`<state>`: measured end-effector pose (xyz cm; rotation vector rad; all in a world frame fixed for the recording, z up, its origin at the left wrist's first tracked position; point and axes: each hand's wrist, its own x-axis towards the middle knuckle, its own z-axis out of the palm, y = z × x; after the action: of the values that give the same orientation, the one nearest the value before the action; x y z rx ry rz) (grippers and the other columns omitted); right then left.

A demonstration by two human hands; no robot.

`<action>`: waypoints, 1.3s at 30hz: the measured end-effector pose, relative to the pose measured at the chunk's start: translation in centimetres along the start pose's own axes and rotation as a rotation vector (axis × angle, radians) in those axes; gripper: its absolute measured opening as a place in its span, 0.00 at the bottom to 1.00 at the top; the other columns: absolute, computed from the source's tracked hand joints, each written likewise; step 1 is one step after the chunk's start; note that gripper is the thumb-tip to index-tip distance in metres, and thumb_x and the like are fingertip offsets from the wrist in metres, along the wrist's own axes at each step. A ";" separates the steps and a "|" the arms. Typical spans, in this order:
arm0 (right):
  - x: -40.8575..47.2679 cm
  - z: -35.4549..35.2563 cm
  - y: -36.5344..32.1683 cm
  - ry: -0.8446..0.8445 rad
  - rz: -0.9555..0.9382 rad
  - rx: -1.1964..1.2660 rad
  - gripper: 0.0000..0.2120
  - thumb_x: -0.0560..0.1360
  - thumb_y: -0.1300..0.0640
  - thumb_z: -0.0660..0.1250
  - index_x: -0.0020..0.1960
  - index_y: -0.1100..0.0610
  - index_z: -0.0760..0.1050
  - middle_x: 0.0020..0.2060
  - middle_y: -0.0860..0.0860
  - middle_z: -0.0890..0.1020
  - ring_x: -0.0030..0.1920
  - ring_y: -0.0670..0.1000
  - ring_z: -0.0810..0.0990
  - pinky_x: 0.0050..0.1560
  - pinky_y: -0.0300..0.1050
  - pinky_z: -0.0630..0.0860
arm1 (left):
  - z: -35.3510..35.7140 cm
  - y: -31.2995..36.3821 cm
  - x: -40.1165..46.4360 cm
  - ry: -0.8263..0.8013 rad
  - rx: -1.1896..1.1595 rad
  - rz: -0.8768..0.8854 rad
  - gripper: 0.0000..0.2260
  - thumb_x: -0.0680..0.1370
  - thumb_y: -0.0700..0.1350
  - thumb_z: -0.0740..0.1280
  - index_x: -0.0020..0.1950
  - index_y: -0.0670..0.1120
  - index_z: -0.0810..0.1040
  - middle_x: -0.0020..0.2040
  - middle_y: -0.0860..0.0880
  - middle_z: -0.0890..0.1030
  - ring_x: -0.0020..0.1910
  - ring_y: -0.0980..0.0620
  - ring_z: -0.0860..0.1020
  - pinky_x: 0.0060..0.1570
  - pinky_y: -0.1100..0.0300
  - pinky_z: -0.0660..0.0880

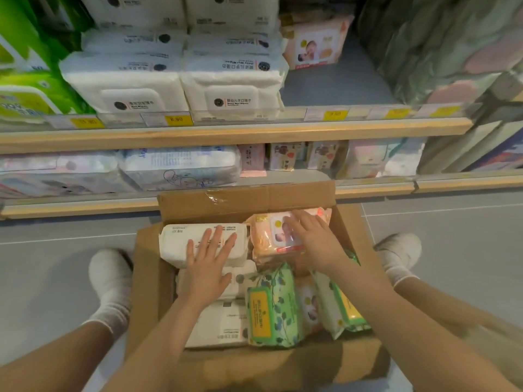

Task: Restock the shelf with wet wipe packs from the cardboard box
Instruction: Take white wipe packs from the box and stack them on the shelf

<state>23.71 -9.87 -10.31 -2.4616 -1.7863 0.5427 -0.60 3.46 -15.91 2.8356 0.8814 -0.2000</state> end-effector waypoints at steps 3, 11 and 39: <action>1.5 0.6 -0.1 0.006 0.031 -0.069 0.43 0.67 0.46 0.72 0.75 0.52 0.55 0.72 0.53 0.61 0.73 0.56 0.57 0.73 0.53 0.51 | 0.2 0.0 0.2 0.000 0.024 0.001 0.45 0.67 0.54 0.73 0.77 0.54 0.51 0.77 0.45 0.53 0.75 0.42 0.51 0.68 0.39 0.46; 3.3 1.7 0.3 0.052 0.014 -0.191 0.45 0.59 0.40 0.76 0.69 0.53 0.61 0.61 0.53 0.70 0.62 0.56 0.68 0.67 0.53 0.62 | -1.1 -3.8 3.2 0.057 -0.004 0.020 0.47 0.60 0.57 0.77 0.73 0.55 0.56 0.67 0.44 0.71 0.67 0.42 0.68 0.66 0.40 0.56; 2.4 -18.4 5.5 0.424 0.020 -0.385 0.36 0.58 0.44 0.78 0.59 0.52 0.64 0.51 0.52 0.75 0.52 0.57 0.77 0.57 0.53 0.72 | -25.9 -1.6 8.3 0.312 0.035 0.032 0.48 0.55 0.69 0.55 0.74 0.56 0.55 0.62 0.52 0.69 0.62 0.50 0.66 0.59 0.49 0.62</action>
<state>35.09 -6.54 5.02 -2.5610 -1.8126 -0.3394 7.30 14.34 7.75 2.9596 0.8930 0.2401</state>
